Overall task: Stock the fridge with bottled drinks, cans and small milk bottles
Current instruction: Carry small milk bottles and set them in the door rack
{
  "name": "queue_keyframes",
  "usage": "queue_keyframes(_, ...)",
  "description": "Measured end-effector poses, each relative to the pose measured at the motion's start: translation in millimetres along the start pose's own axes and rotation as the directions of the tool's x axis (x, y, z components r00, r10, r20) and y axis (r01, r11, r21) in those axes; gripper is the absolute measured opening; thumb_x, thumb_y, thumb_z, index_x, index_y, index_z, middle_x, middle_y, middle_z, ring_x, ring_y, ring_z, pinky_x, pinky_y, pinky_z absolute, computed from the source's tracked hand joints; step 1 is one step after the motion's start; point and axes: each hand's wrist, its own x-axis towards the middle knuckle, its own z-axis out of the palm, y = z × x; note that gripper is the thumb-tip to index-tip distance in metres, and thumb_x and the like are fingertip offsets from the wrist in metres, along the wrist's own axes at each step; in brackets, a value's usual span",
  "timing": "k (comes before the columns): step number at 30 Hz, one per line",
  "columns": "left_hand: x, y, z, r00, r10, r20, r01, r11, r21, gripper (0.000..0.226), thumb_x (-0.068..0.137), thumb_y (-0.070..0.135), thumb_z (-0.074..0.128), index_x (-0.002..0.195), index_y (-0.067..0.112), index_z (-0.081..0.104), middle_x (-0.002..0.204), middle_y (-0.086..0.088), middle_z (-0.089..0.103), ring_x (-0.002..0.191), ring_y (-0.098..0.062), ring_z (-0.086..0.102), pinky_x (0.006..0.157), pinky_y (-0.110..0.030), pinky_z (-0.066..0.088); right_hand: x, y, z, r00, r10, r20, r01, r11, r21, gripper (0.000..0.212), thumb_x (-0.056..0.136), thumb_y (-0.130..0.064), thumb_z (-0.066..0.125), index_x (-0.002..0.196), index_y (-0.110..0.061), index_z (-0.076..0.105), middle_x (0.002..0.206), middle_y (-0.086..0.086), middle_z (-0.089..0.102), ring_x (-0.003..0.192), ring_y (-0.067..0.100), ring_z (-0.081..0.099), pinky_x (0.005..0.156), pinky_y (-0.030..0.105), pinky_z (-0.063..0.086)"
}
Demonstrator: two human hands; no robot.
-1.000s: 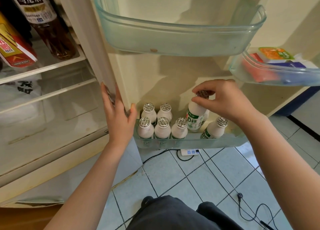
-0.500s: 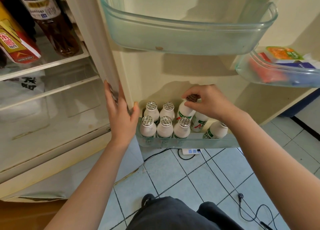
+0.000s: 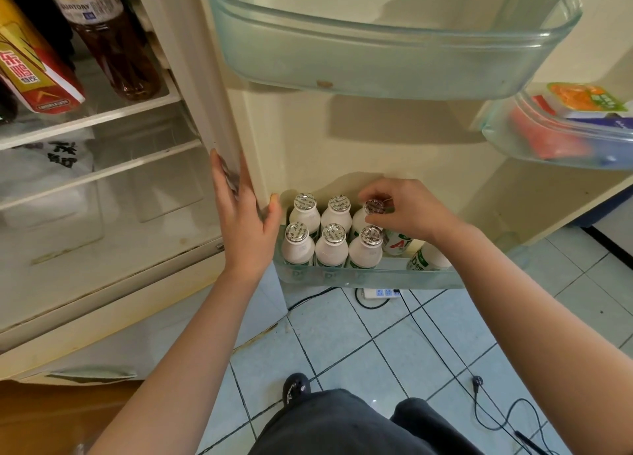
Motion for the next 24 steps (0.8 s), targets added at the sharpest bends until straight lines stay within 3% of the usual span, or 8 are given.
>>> queue_keyframes(3, 0.5, -0.2, -0.3, 1.0, 0.002, 0.001, -0.002, 1.0, -0.002, 0.06, 0.089, 0.025, 0.047, 0.142, 0.0, 0.035, 0.155, -0.025, 0.001, 0.146, -0.029, 0.011, 0.113, -0.043, 0.026, -0.5, 1.5, 0.0, 0.999, 0.024, -0.024, -0.025, 0.999, -0.042, 0.037, 0.08, -0.019, 0.071, 0.116, -0.015, 0.061, 0.113, -0.002, 0.064, 0.105, 0.017, 0.059, 0.088, 0.025, 0.045)
queue_keyframes(5, 0.7, -0.6, -0.4, 1.0, 0.004, -0.001, -0.004, 1.0, -0.004, 0.06, 0.088, 0.025, 0.047, 0.141, -0.001, 0.037, 0.155, -0.026, 0.001, 0.146, -0.029, 0.01, 0.114, -0.042, 0.025, 0.4, 2.8, 2.0, 0.998, 0.059, -0.025, -0.062, 0.99, -0.128, 0.04, 0.083, -0.029, 0.068, 0.12, -0.015, 0.058, 0.115, 0.003, 0.064, 0.106, 0.021, 0.058, 0.085, 0.029, 0.045)
queue_keyframes(8, 0.3, -0.9, -0.7, 1.0, 0.009, -0.002, -0.009, 1.0, -0.007, 0.059, 0.088, 0.024, 0.048, 0.141, -0.002, 0.038, 0.154, -0.026, 0.002, 0.146, -0.028, 0.009, 0.115, -0.042, 0.025, 3.4, 2.9, 7.1, 0.993, 0.114, -0.013, -0.114, 0.97, -0.216, 0.039, 0.087, -0.036, 0.061, 0.121, -0.018, 0.054, 0.113, 0.006, 0.064, 0.102, 0.025, 0.057, 0.076, 0.029, 0.041)
queue_keyframes(13, -0.5, -1.2, -1.0, 1.0, 0.001, 0.012, -0.001, 1.0, -0.01, 0.058, 0.089, 0.024, 0.048, 0.14, -0.002, 0.038, 0.155, -0.025, 0.001, 0.147, -0.03, 0.009, 0.114, -0.044, 0.025, 6.4, 0.6, 5.2, 0.989, 0.124, 0.076, -0.112, 0.983, -0.148, 0.034, 0.089, -0.032, 0.06, 0.12, -0.018, 0.054, 0.114, 0.006, 0.061, 0.1, 0.022, 0.056, 0.084, 0.034, 0.045)
queue_keyframes(24, -0.1, 1.5, -2.8, 1.0, 0.026, 0.0, -0.026, 1.0, -0.018, 0.059, 0.088, 0.014, 0.052, 0.142, -0.001, 0.035, 0.154, -0.028, 0.003, 0.145, -0.034, 0.013, 0.113, -0.046, 0.027, 8.1, -0.3, 4.3, 0.98, 0.152, 0.128, -0.137, 0.984, -0.114, 0.033, 0.09, -0.031, 0.057, 0.121, -0.02, 0.052, 0.117, 0.004, 0.058, 0.094, 0.017, 0.05, 0.079, 0.03, 0.041)
